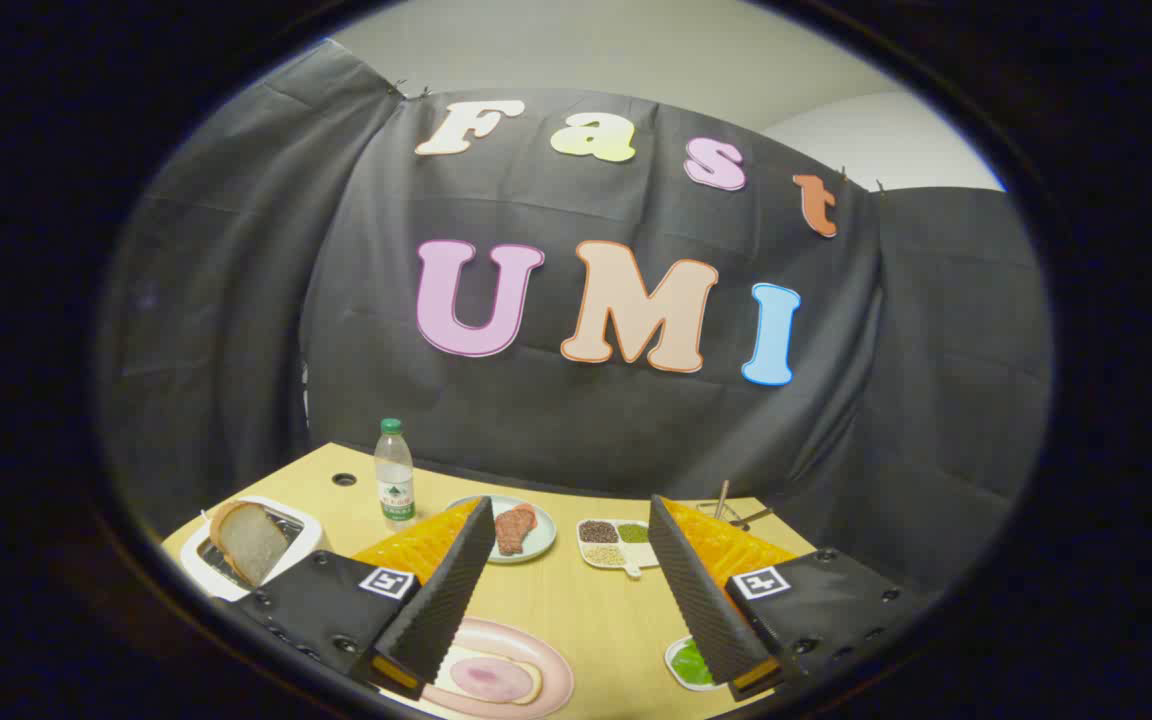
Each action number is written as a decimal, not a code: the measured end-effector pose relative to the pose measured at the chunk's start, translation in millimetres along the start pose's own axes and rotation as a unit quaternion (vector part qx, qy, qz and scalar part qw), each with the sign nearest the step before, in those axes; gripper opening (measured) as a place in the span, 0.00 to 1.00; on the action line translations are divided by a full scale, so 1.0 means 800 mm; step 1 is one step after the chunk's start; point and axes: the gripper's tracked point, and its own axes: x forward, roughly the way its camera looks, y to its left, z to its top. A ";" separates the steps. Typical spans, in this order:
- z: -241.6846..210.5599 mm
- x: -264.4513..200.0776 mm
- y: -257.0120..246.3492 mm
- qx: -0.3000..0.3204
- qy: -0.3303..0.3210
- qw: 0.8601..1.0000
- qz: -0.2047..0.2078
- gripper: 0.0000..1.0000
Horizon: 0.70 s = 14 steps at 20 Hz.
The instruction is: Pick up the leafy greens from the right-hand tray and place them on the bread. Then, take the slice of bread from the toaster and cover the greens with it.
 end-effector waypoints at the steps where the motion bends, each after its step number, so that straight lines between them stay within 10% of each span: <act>1: -0.001 0.001 0.003 0.000 0.001 1.000 -0.006 0.99; 14: 0.007 -0.012 0.002 0.007 -0.002 1.000 0.018 0.99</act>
